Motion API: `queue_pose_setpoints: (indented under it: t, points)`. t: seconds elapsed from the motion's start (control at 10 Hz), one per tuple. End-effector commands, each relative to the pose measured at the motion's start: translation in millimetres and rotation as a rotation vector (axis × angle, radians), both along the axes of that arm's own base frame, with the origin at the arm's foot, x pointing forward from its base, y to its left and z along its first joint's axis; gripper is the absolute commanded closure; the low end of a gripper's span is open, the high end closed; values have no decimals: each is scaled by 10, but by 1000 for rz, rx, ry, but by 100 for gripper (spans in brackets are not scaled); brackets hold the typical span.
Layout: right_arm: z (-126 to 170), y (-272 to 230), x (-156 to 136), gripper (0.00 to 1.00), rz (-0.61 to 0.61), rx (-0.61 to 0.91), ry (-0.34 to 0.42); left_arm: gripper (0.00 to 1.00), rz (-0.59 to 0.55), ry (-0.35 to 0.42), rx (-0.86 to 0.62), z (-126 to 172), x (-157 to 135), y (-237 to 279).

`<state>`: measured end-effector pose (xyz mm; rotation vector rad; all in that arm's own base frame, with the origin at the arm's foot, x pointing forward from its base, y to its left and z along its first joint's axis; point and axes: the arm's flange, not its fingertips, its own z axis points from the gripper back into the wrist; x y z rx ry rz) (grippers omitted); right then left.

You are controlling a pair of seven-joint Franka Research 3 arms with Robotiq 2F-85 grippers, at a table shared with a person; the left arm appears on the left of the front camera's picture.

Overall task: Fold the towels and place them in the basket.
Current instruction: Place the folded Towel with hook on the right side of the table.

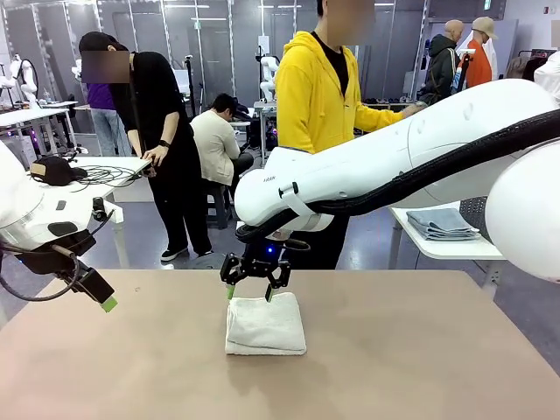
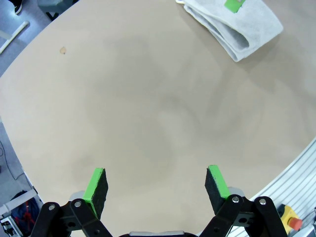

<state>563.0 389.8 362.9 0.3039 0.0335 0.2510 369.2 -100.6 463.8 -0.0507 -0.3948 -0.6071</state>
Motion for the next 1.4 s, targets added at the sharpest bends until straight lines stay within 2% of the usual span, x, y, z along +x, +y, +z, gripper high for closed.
queue_pose_setpoints:
  t: [0.0,0.2,0.5,0.9,1.3]
  points:
    - [259,-225,-214,2,3,40,-44,0,7,-3,10,1,7,-9]
    - [418,-762,-599,2,-40,119,-80,0,7,-3,10,1,7,-9]
    - [120,-1390,-752,2,-172,283,-50,0,7,-3,10,1,7,-9]
    - [-408,-1818,-772,2,-290,474,-39,0,7,-3,10,1,7,-9]
    - [-702,-1778,-606,2,-335,503,-22,0,7,-3,10,1,7,-9]
